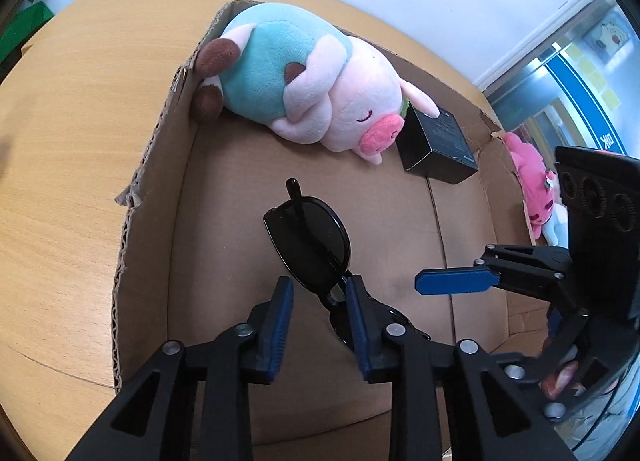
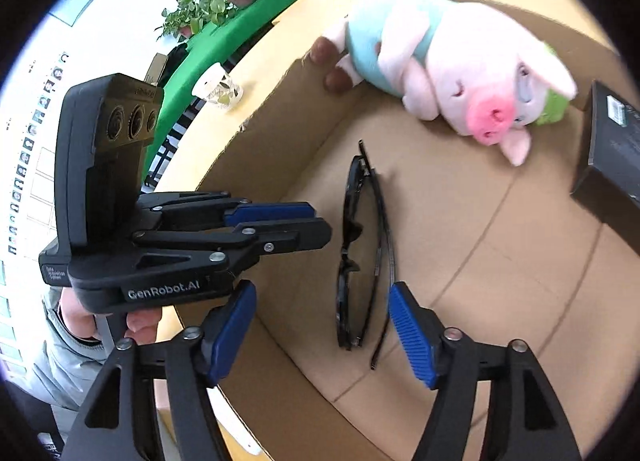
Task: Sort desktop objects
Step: 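Carry the sunglasses over the cardboard box with both tools and lower them, then open both tools to release the sunglasses beside the plush pig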
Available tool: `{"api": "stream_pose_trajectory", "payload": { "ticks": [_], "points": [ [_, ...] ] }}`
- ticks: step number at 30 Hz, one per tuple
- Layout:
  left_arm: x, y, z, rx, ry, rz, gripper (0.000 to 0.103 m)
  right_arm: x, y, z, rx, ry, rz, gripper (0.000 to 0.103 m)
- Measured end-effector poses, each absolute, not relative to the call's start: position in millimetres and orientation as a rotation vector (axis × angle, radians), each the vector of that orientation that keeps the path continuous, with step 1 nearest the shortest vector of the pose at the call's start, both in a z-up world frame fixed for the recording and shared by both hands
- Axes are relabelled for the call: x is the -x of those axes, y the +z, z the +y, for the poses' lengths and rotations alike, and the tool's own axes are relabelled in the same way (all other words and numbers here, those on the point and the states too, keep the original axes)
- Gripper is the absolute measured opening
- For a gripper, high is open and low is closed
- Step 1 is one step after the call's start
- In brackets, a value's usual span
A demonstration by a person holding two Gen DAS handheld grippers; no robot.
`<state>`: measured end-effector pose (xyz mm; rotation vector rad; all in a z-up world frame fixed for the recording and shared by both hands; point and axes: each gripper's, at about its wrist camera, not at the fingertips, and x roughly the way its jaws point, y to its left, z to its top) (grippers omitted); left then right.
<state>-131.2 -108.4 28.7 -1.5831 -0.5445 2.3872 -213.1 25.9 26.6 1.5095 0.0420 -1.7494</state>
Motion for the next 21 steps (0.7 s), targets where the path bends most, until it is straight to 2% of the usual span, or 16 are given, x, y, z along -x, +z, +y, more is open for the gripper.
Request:
{"api": "stream_pose_trajectory", "payload": {
  "ticks": [5,6,7,8,9,12,16,21],
  "points": [
    [124.0,40.4,-119.5,1.516,2.432,-0.582,0.027,210.0,3.6,3.9,-1.575,-1.719,0.268,0.070],
    [121.9,43.4,-120.8,1.502,2.439,-0.581,0.027,211.2,0.5,1.1,-1.580,-1.726,0.301,0.064],
    [118.6,46.9,-122.1,1.486,2.448,-0.572,0.027,213.3,-4.5,-2.7,-1.590,-1.732,0.343,0.048],
    [114.9,50.1,-122.9,1.477,2.462,-0.550,0.027,214.6,-8.1,-4.8,-1.600,-1.729,0.368,0.038],
    [111.6,52.2,-123.4,1.466,2.468,-0.535,0.027,216.1,-8.8,-6.6,-1.592,-1.735,0.387,0.031],
    [103.7,56.0,-124.3,1.435,2.480,-0.498,0.027,220.4,-9.2,-10.6,-1.609,-1.723,0.390,0.028],
    [95.4,57.1,-127.5,1.396,2.482,-0.512,0.028,228.9,-8.9,-12.3,-1.626,-1.746,0.268,0.026],
    [81.9,54.0,-140.6,1.364,2.477,-0.569,0.029,252.8,-16.2,-10.4,-1.657,-1.766,-0.014,0.026]
  ]
}}
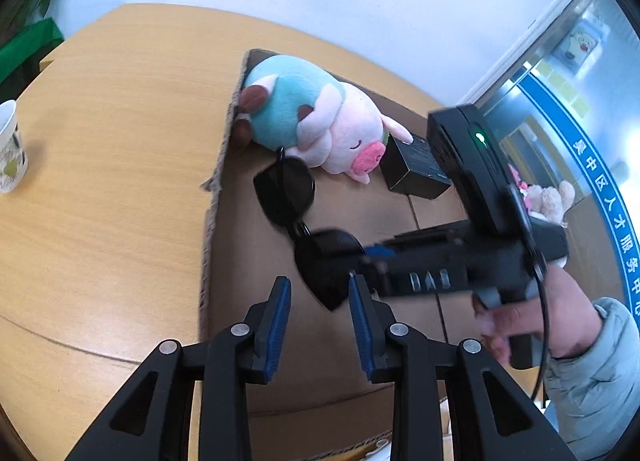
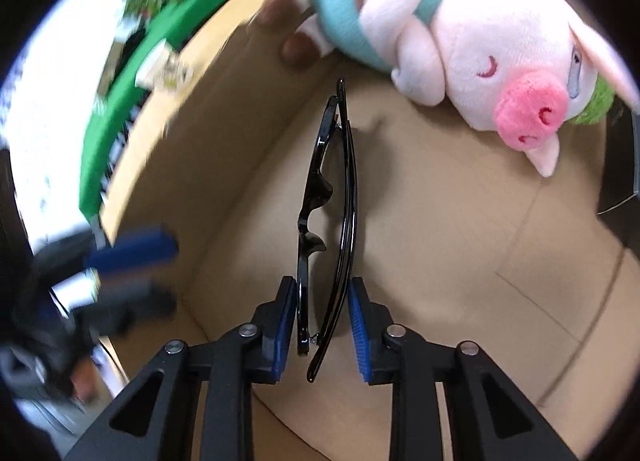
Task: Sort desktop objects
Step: 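Open both tools to release the sunglasses beside the plush pig, then move the right tool to the white-framed phone case and grasp its rim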
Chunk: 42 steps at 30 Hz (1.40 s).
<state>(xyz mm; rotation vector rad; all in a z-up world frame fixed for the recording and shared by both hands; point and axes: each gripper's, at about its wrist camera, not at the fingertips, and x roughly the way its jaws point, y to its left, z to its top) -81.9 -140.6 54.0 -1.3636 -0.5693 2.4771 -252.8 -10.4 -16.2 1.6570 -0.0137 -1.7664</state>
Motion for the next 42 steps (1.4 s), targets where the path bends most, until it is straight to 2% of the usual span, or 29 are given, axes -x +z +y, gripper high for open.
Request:
{"api": "stream_pose_trajectory", "payload": {
  "ticks": [4,6,8,10,13,16,17,19,22,25,27,30,35,42],
  "points": [
    [73.1,53.8,-152.2,1.337,2.468,-0.628,0.029,249.5,-19.3,-16.1,-1.659,-1.770,-0.149,0.026],
    [69.8,55.5,-154.8,1.337,2.479,-0.628,0.029,249.3,-19.9,-21.9,-1.653,-1.768,-0.196,0.030],
    [67.9,56.7,-156.0,1.336,2.481,-0.634,0.029,251.0,-18.8,-24.0,-1.647,-1.745,-0.246,0.036],
    [66.0,58.2,-157.4,1.328,2.484,-0.639,0.029,243.4,-16.0,-29.7,-1.617,-1.726,-0.300,0.056],
    [60.6,61.8,-157.3,1.316,2.509,-0.623,0.029,236.6,-1.3,-15.8,-1.566,-1.777,-0.289,0.062],
    [50.8,73.3,-152.3,1.274,2.566,-0.554,0.029,226.9,22.9,15.3,-1.494,-1.878,-0.290,0.063],
    [48.1,77.2,-149.2,1.260,2.587,-0.523,0.033,220.5,33.8,27.2,-1.458,-1.920,-0.284,0.064],
    [40.8,85.8,-141.9,1.224,2.633,-0.461,0.040,207.3,52.6,48.0,-1.399,-1.986,-0.278,0.071],
    [25.2,101.3,-123.7,1.164,2.720,-0.343,0.043,168.8,88.2,91.2,-1.276,-2.116,-0.219,0.079],
    [3.3,118.9,-98.0,1.072,2.810,-0.220,0.057,127.0,115.8,124.0,-1.152,-2.254,-0.115,0.080],
    [-7.5,128.3,-81.5,1.013,2.858,-0.157,0.071,99.5,126.4,131.8,-1.093,-2.363,-0.029,0.081],
    [-24.6,138.6,-49.0,0.942,2.904,-0.058,0.079,64.6,131.7,158.7,-1.044,-2.475,0.036,0.081],
    [-41.7,129.8,-5.9,0.937,2.765,-0.062,0.081,24.1,109.9,200.4,-1.076,-2.534,0.011,0.081],
    [-51.8,76.9,22.2,1.140,2.617,-0.037,0.081,-25.8,26.8,215.4,-1.265,-2.379,0.004,0.079]
  ]
}}
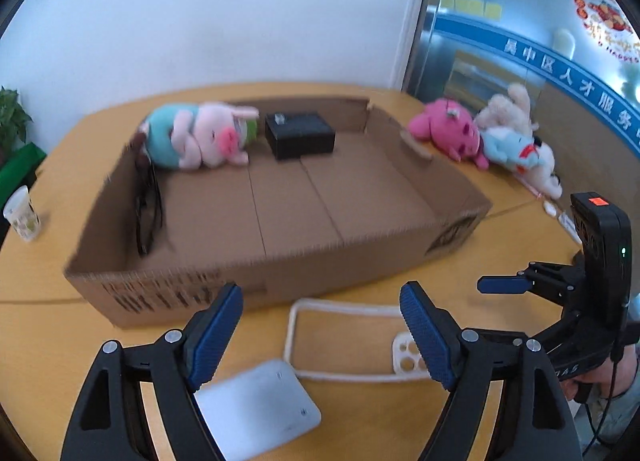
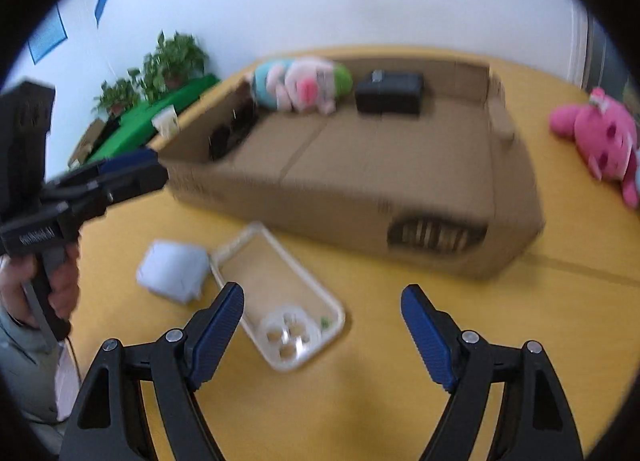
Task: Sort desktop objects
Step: 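Move the right tool to the white-framed phone case and grasp its rim, then lift the phone case with the right tool and lower it into the cardboard box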
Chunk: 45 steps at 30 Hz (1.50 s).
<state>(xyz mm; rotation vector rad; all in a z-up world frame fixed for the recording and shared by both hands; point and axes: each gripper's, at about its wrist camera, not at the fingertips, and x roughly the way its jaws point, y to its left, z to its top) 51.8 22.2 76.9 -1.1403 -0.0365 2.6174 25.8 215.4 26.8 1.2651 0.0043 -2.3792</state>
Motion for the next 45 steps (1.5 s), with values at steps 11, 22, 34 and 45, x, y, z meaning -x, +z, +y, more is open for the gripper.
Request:
{"api": "stream_pose_trajectory", "payload": {
  "ticks": [11,22,34,45],
  "points": [
    [-45.7,25.5,35.5,1.326,2.487,-0.065,0.079,-21.2,-14.1,214.9,-1.354,-2.377,0.118,0.031],
    [-57.5,14.0,72.9,1.439,2.344,-0.005,0.058,-24.0,-20.4,255.3,-1.399,-2.456,0.062,0.028],
    [-66.2,-8.4,83.9,1.566,2.323,-0.078,0.008,-32.4,-20.7,260.0,-1.389,-2.465,0.061,0.016],
    [-68.4,12.7,70.2,1.482,2.427,-0.130,0.004,-37.2,-15.5,265.4,-1.321,-2.422,-0.045,0.012]
  ]
}}
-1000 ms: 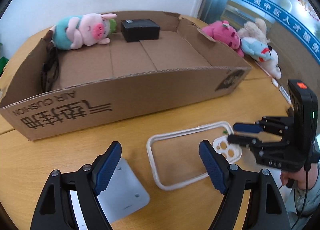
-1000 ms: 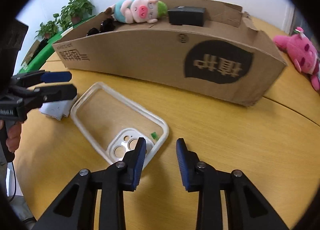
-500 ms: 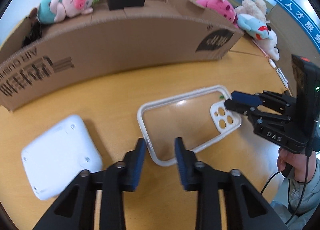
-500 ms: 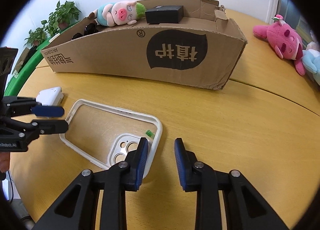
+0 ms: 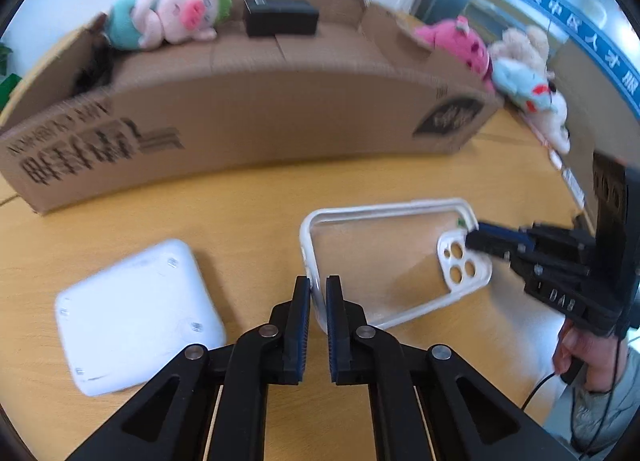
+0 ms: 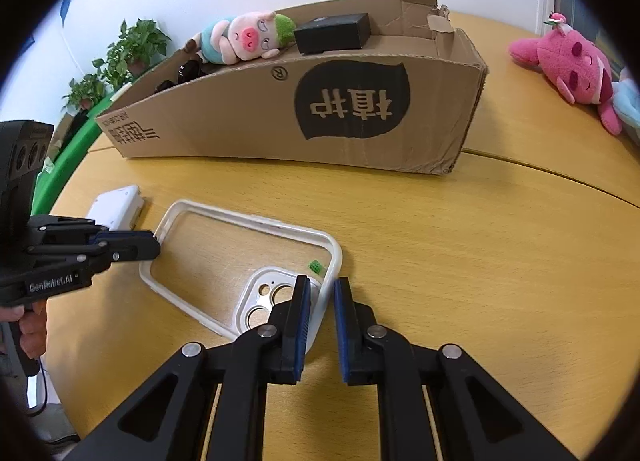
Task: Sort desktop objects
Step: 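Lift the phone case with the right tool and lower it into the cardboard box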
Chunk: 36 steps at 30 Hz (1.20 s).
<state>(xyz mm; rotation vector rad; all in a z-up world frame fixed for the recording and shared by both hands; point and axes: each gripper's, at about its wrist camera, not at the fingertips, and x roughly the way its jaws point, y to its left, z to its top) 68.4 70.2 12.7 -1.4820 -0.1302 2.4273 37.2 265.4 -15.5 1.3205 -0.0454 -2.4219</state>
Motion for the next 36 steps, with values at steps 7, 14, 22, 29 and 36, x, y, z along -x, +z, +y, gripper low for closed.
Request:
{"api": "stream_pose_trajectory", "payload": {
  "ticks": [7,14,22,29,36],
  "points": [
    [-75.9,97.1,52.2,1.208,2.559,-0.126,0.004,-43.7,45.8,259.1,-1.105,-2.493,-0.064,0.012],
    [-47.3,175.7,32.3,0.912,2.727,-0.089,0.004,-13.3,132.2,234.0,-0.849,-2.558,0.083,0.013],
    [24.0,208.2,0.1,0.845,2.817,-0.069,0.004,55.8,186.6,202.1,-0.685,-2.563,0.141,0.013],
    [81.6,184.9,-21.2,0.967,2.817,-0.085,0.004,125.1,177.1,181.7,-0.769,-2.513,0.132,0.013],
    [131.6,131.2,-34.3,1.165,2.737,-0.120,0.003,174.9,135.8,168.4,-0.918,-2.476,0.145,0.013]
  ]
}}
